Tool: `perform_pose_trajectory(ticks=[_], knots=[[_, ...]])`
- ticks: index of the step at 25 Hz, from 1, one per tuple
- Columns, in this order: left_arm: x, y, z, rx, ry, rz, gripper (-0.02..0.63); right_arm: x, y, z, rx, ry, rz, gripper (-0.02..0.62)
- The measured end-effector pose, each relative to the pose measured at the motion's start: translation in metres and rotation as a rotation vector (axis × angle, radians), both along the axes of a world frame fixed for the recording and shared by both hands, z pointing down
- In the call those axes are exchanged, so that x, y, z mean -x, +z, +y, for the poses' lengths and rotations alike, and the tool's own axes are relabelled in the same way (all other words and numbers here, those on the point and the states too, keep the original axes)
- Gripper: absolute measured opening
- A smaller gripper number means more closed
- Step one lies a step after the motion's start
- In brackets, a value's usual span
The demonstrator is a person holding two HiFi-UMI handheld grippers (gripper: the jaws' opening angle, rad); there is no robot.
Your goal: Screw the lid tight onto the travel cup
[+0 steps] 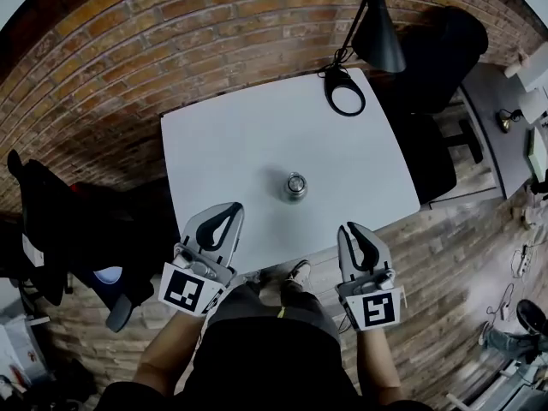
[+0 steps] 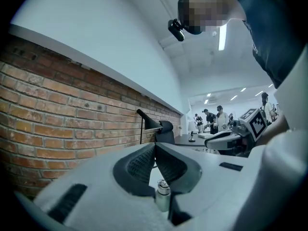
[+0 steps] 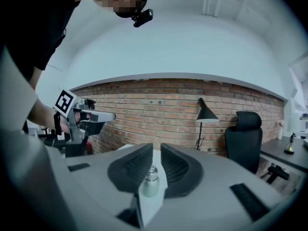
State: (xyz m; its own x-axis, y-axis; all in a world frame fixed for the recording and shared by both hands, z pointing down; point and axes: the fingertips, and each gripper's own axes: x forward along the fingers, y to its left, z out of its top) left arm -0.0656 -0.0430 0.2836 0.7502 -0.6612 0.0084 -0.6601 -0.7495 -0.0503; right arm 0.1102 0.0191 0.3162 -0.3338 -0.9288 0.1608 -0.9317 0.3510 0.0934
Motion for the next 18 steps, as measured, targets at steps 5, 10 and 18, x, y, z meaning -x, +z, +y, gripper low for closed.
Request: perform_pose_trajectory(ticks=[5, 10, 18], knots=[[-0.01, 0.017, -0.01, 0.015, -0.009, -0.014, 0.025, 0.006, 0.049, -0.022, 0.092, -0.059, 0.002, 0.161], [-0.03, 0.037, -0.015, 0.099, 0.003, -0.029, 0.025, 0.019, 0.089, -0.047, 0.139, -0.112, -0.016, 0.212], [-0.042, 0.073, -0.022, 0.16, -0.007, -0.047, 0.025, 0.041, 0.151, -0.073, 0.188, -0.198, 0.003, 0.245]])
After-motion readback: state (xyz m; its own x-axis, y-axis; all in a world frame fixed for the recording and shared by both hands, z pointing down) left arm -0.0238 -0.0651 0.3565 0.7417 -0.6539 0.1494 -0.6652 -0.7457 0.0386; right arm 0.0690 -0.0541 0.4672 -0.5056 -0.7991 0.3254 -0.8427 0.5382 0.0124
